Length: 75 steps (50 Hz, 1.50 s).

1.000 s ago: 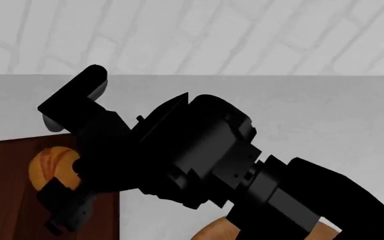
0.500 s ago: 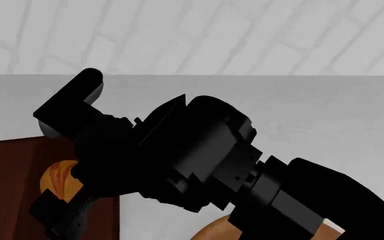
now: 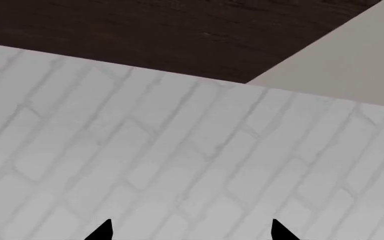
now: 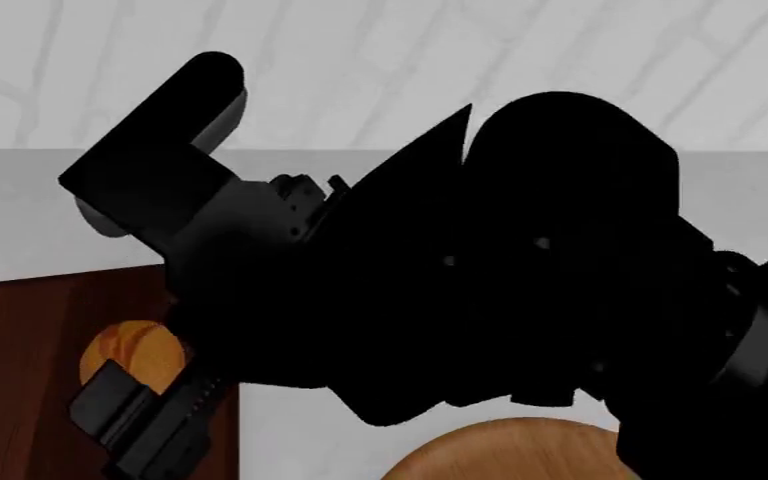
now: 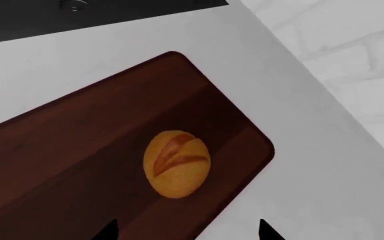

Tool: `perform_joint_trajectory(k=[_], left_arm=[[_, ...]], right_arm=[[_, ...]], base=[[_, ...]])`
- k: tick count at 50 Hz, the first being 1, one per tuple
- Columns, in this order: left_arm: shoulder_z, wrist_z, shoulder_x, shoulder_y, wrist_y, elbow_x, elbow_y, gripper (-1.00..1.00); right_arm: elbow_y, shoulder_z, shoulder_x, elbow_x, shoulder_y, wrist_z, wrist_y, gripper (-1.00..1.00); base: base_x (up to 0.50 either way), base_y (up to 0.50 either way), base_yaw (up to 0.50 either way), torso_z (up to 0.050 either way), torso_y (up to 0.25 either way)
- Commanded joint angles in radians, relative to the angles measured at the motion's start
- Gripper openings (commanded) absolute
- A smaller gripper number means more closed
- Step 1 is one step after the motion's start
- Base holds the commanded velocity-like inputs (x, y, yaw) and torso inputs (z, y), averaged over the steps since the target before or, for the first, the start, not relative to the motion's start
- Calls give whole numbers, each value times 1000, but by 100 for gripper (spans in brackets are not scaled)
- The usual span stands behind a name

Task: Place all breads on the cutting board.

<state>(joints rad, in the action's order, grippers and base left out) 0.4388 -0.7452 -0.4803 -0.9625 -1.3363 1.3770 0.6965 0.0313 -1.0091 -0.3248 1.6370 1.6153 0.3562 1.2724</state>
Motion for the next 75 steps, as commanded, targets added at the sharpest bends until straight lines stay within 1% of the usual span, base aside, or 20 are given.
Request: perform_joint_trajectory(k=[1,4,7,10,16,27,32,33,37,45,54,58,61,64,67,69,72,75], left_arm=[[-6,-10,-1,0,11,25,-4,100],[-11,1,-2,2,18,14,-6,100],[-26,34,1,15,36,-30,-10,100],[-10,8,-8,9,28,14,-9,100],[-38,51,6,27,54,-39,-15,100],[-37,26,5,14,54,12,-22,100],[-46,34,7,18,61,8,-20,100],[-51,36,11,18,63,5,-21,100],[-67,39,19,12,68,-1,-24,100],[-127,102,43,34,112,-106,-29,100],[-116,82,35,32,106,-68,-29,100],[-118,79,35,30,109,-63,-30,100],[-139,103,44,41,128,-104,-34,100],[-143,97,43,32,125,-94,-33,100],[-151,90,41,10,120,-85,-37,100],[-173,113,46,3,136,-121,-45,100],[-193,144,53,29,163,-165,-46,100],[-203,158,54,39,177,-185,-53,100]], right_arm=[[115,30,-103,404,94,376,27,100],[130,15,-122,468,119,431,12,100],[138,-5,-152,547,136,496,-21,100],[159,-32,-185,624,167,560,-42,100],[231,-90,-264,781,254,710,-101,100],[407,-115,-392,926,296,879,-245,100],[495,-125,-462,986,304,952,-317,100],[531,-131,-491,1009,305,980,-343,100],[559,-135,-533,1051,345,1027,-359,100],[626,-130,-626,1088,363,1072,-407,100],[723,-124,-726,1158,393,1126,-479,100],[752,-140,-748,1196,406,1154,-500,100],[783,-146,-766,1221,416,1165,-529,100],[829,-157,-787,1245,415,1171,-566,100],[823,-172,-787,1236,413,1171,-563,100],[829,-197,-783,1238,417,1192,-554,100],[850,-203,-803,1263,434,1190,-577,100],[864,-222,-810,1285,456,1198,-588,100]], base=[[0,0,0,0,0],[0,0,0,0,0],[0,0,0,0,0],[0,0,0,0,0],[0,0,0,0,0],[0,0,0,0,0],[0,0,0,0,0],[0,0,0,0,0],[0,0,0,0,0],[0,0,0,0,0],[0,0,0,0,0],[0,0,0,0,0],[0,0,0,0,0],[0,0,0,0,0],[0,0,0,0,0],[0,0,0,0,0],[0,0,0,0,0],[0,0,0,0,0]])
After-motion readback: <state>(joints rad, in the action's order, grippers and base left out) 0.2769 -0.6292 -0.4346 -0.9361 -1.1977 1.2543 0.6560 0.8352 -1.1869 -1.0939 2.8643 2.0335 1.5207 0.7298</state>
